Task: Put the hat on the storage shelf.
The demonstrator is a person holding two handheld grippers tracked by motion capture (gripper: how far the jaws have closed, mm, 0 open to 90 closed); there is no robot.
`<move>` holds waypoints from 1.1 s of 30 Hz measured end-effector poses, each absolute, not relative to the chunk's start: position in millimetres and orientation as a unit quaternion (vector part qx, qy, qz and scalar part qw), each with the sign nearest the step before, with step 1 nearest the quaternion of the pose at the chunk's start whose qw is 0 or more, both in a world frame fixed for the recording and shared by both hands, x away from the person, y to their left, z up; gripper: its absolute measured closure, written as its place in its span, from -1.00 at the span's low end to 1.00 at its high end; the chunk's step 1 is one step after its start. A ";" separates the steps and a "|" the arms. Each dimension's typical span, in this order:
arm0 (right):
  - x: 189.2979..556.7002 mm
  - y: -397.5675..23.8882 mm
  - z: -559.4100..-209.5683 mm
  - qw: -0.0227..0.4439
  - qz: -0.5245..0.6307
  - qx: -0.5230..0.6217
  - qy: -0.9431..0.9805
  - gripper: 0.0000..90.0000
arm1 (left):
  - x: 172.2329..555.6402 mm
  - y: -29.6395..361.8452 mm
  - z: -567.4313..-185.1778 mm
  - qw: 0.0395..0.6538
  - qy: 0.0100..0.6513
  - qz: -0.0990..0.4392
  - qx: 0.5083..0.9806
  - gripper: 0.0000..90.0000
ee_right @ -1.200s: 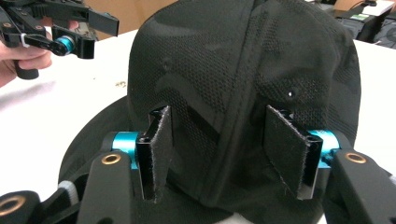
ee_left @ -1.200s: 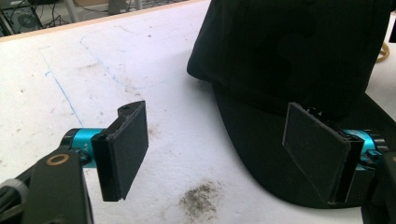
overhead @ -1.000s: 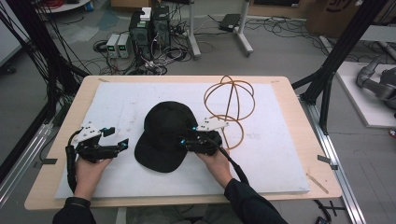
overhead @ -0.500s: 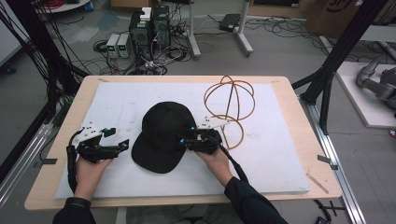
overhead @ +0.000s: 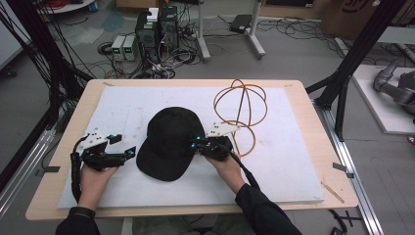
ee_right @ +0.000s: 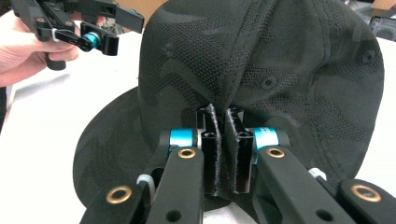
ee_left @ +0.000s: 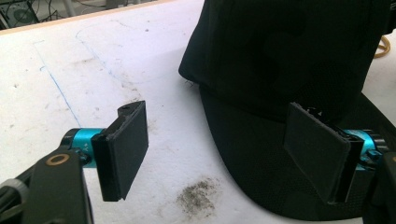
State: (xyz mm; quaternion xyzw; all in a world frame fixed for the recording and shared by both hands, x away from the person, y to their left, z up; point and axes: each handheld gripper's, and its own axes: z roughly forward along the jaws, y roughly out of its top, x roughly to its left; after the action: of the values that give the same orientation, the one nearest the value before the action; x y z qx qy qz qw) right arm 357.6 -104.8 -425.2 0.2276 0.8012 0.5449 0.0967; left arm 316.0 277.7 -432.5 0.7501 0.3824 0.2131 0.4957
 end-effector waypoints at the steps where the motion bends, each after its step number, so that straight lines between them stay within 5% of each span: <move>1: 357.1 -104.9 -424.6 0.096 0.546 0.226 0.801 0.97 | 315.9 277.7 -432.5 0.495 0.382 0.214 0.750 -0.50; 18: 324.6 -83.4 -378.6 0.170 0.552 0.160 0.800 0.99 | 311.9 285.7 -428.6 0.501 0.397 0.238 0.731 -0.49; 33: 316.2 -79.1 -328.5 0.184 0.586 0.131 0.778 0.99 | 308.2 310.0 -429.8 0.535 0.438 0.232 0.684 -0.49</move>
State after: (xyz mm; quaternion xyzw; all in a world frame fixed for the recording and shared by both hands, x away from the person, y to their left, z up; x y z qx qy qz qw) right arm 316.2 -79.1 -328.5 0.1307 0.7782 0.5859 0.1844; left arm 308.2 310.0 -429.8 0.6842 0.4380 0.2324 0.5348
